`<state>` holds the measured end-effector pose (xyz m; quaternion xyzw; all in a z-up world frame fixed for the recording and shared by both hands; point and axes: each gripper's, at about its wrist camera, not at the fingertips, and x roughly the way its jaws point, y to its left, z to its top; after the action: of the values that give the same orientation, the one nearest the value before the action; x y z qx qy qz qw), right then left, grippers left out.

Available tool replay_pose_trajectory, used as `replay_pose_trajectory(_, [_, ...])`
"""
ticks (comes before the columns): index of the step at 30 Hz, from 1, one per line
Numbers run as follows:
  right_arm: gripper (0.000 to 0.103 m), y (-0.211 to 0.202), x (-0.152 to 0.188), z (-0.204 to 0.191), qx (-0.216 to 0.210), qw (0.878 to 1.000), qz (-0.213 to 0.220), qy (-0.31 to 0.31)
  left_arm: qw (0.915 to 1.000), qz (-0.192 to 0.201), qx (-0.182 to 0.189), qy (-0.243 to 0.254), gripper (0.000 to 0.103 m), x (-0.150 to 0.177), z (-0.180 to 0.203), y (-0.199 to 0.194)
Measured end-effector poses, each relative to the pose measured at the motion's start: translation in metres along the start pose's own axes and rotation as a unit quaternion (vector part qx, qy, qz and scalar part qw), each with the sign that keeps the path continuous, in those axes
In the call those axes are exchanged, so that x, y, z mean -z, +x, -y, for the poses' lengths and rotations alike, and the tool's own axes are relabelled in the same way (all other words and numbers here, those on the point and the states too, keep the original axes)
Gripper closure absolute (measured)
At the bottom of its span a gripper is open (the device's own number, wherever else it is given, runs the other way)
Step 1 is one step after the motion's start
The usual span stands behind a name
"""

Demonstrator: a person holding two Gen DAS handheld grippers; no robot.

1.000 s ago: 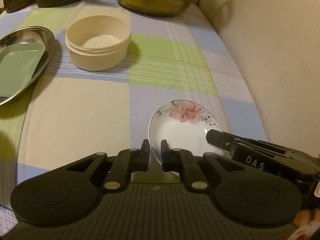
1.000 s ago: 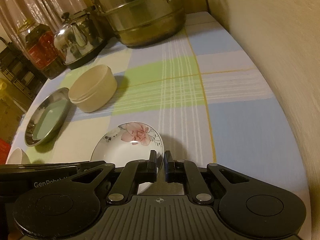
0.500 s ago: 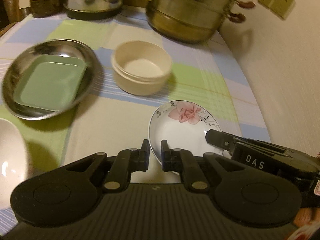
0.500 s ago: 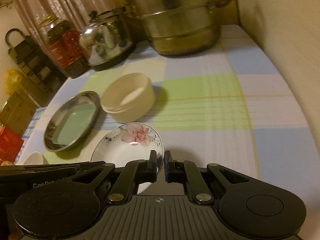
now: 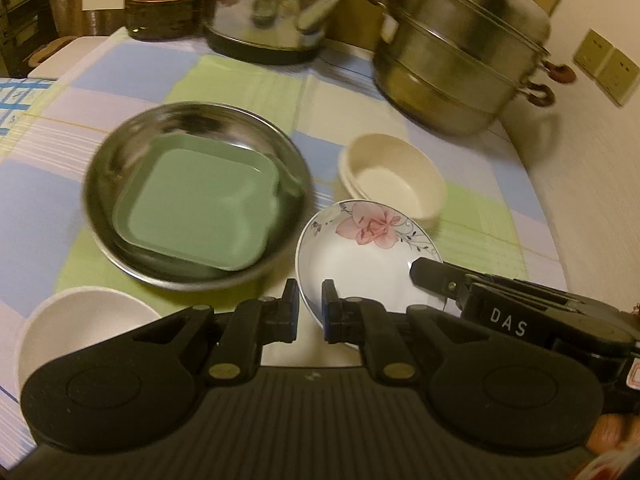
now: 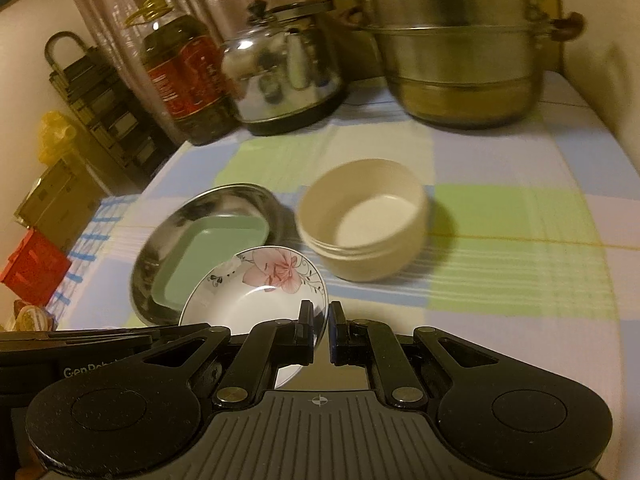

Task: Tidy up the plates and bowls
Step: 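Carry the floral saucer onto the green plate and release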

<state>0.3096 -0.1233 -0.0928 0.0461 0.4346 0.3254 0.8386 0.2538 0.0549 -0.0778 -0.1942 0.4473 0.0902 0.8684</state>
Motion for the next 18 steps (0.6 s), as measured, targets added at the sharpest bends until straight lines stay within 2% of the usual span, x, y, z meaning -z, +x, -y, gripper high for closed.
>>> replay_pose_trajectory(9, [0.095, 0.044, -0.017, -0.037, -0.012, 1.000, -0.013, -0.009, 0.9998, -0.002, -0.016, -0.011, 0.094, -0.027, -0.048, 0.006])
replay_pose_trajectory(18, [0.095, 0.086, -0.030, -0.059, -0.008, 0.999, -0.031, -0.003, 0.9997, -0.018, -0.014, -0.010, 0.094, -0.048, -0.089, 0.022])
